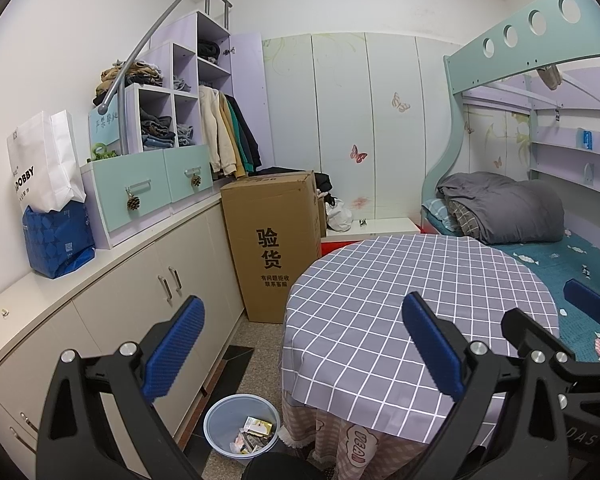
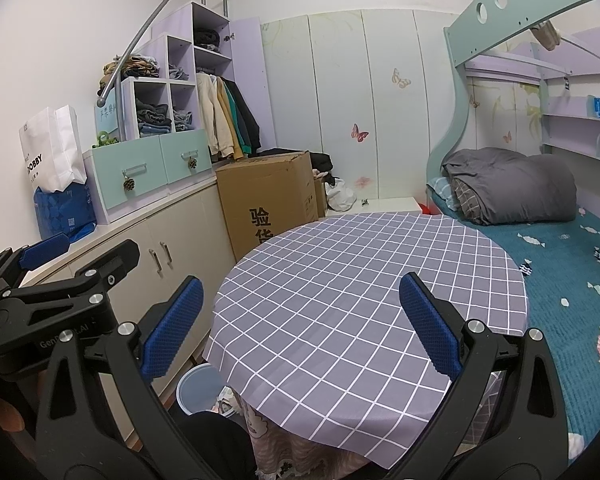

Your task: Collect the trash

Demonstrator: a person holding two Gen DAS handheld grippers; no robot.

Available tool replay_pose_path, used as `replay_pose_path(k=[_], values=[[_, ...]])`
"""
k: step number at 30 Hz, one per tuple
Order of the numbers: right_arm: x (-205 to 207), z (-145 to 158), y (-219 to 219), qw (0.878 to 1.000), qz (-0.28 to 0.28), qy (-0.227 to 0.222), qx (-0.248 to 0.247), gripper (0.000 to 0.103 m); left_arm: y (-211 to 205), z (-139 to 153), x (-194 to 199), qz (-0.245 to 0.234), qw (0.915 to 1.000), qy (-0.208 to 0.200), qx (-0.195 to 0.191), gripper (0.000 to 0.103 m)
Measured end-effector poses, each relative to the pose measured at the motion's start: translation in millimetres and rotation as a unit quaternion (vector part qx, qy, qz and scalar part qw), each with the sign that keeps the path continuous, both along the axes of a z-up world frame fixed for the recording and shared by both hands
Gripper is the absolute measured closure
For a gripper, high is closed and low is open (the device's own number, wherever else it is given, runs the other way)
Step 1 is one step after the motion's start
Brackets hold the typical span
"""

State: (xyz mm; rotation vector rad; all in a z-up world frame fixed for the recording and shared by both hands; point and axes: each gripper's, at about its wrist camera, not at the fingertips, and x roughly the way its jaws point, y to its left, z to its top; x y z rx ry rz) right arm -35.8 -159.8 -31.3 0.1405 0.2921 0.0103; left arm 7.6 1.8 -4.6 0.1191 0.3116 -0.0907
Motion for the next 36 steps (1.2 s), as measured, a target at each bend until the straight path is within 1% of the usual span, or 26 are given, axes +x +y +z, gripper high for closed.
replay_pose_path(k=[36], values=[[-3,-5,10,1.000,0.000,0.006,0.005,0.007,9,-3,-1,0.000,1.0000,0.002,0.001,0.006]])
